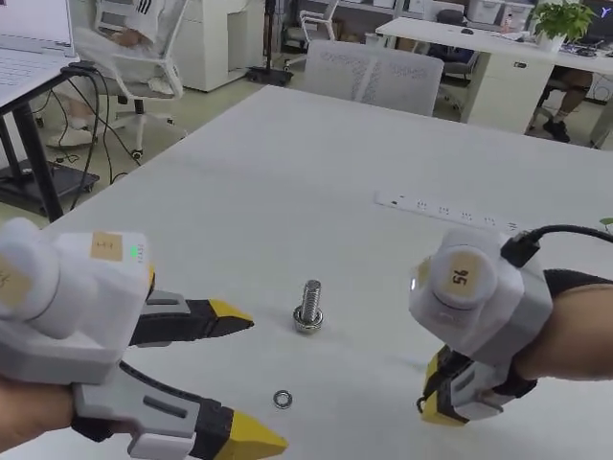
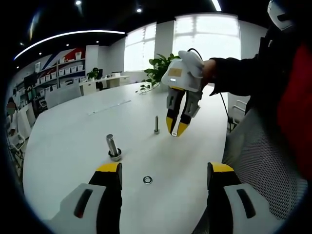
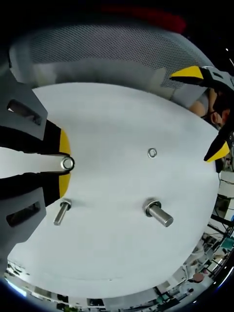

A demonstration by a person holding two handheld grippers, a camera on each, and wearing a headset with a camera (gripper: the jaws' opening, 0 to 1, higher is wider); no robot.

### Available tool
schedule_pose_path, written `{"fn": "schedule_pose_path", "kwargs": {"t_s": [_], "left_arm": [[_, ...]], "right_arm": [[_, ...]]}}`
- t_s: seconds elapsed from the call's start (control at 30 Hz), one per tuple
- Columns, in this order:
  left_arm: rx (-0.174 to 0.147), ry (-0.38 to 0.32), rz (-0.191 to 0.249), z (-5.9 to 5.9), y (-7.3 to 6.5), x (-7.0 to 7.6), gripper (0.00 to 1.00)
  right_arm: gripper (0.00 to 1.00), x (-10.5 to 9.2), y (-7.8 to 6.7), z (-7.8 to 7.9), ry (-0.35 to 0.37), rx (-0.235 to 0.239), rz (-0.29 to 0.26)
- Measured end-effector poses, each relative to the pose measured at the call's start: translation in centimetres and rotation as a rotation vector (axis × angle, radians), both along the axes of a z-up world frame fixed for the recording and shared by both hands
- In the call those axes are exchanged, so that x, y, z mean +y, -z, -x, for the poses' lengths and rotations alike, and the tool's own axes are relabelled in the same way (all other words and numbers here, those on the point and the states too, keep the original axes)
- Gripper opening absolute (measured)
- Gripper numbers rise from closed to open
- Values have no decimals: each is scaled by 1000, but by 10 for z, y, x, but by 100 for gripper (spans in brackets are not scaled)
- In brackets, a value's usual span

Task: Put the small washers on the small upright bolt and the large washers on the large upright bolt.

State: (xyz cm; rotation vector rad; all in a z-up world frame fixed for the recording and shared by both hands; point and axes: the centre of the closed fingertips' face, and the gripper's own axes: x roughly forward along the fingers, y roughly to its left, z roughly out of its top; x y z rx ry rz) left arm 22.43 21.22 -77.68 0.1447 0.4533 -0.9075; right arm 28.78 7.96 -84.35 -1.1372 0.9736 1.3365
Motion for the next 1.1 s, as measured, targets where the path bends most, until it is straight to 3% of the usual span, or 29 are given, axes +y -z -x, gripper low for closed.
{"fn": "schedule_pose_path", "kwargs": {"t_s": [0.7, 1.1], "left_arm": [[11, 5, -6, 0, 2, -1, 70], [11, 3, -4, -1, 2, -1, 70]], "right_arm": [[13, -35, -17, -28, 69, -35, 24], [13, -30, -38, -48, 71, -80, 2]]}}
